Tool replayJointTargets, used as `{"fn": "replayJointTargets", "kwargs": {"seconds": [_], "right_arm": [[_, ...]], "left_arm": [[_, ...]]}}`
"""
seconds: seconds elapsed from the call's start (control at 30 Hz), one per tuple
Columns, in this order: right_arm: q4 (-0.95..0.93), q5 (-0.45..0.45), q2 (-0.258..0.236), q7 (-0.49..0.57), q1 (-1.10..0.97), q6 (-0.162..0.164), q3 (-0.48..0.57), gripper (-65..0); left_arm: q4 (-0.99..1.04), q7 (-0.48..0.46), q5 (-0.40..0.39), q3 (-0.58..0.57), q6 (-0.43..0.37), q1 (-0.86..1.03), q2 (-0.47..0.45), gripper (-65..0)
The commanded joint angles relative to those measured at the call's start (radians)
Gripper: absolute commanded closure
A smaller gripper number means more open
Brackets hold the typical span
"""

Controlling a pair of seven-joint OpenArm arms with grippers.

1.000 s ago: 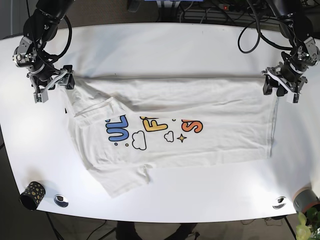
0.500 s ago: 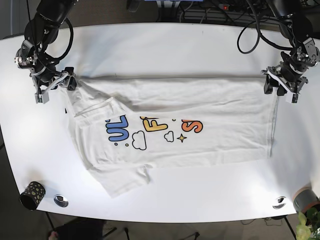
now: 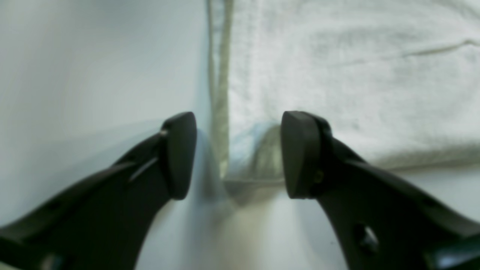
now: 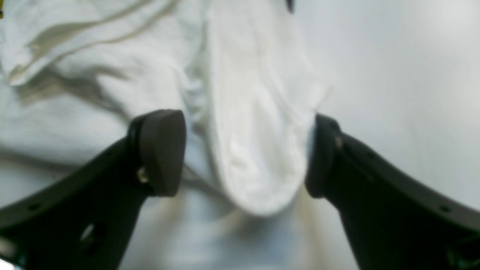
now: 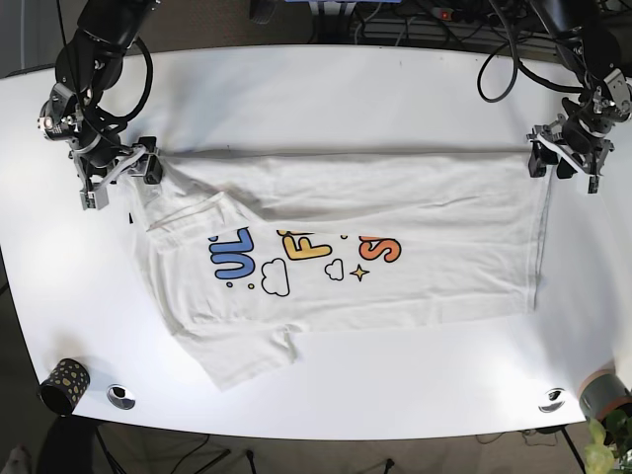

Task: Fold the T-shirt properly
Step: 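Hold the shoulder edges with both grippers, adjusting the grip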

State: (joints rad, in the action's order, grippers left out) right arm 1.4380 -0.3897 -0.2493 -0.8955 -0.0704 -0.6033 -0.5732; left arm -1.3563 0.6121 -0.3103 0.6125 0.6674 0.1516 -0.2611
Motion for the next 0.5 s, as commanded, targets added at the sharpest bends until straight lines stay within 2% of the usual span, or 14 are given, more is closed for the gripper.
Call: {"fn": "replayJointTargets", "kwargs": {"seconds": [0.0,0.1,0.17,0.23,0.37,0.47], "right_arm": [[0.011,-0.005,-0.011,-0.011,0.007,-0.002,0.008,-40.1],[0.011,-0.005,-0.011,-0.011,0.007,-0.002,0.011,-33.1],[0.011,-0.005,-0.011,-0.011,0.008,-0.002,0.011,-27.3],[0.011,-0.008,-0.011,-0.009,0.008,-0.002,0.012,-21.2],[0.016,-0.005,-0.011,-0.009,0.019,-0.002,0.012,-10.8],[0.017,-0.005,-0.011,-0.009,0.019,-0.002,0.008,-4.6]], "left_arm": [[-0.004,-0.001,-0.005,0.002,0.005,-0.005,-0.017,-36.7],[-0.004,-0.002,-0.005,0.002,0.005,-0.005,-0.014,-36.5],[-0.002,-0.002,-0.005,0.002,0.001,-0.007,-0.014,-33.9],[-0.002,-0.002,-0.005,0.002,-0.001,-0.007,-0.013,-24.9],[-0.002,-0.002,-0.003,0.002,-0.001,-0.007,-0.013,-1.0],[-0.008,-0.001,-0.003,0.002,0.004,-0.007,-0.013,-0.4]]}}
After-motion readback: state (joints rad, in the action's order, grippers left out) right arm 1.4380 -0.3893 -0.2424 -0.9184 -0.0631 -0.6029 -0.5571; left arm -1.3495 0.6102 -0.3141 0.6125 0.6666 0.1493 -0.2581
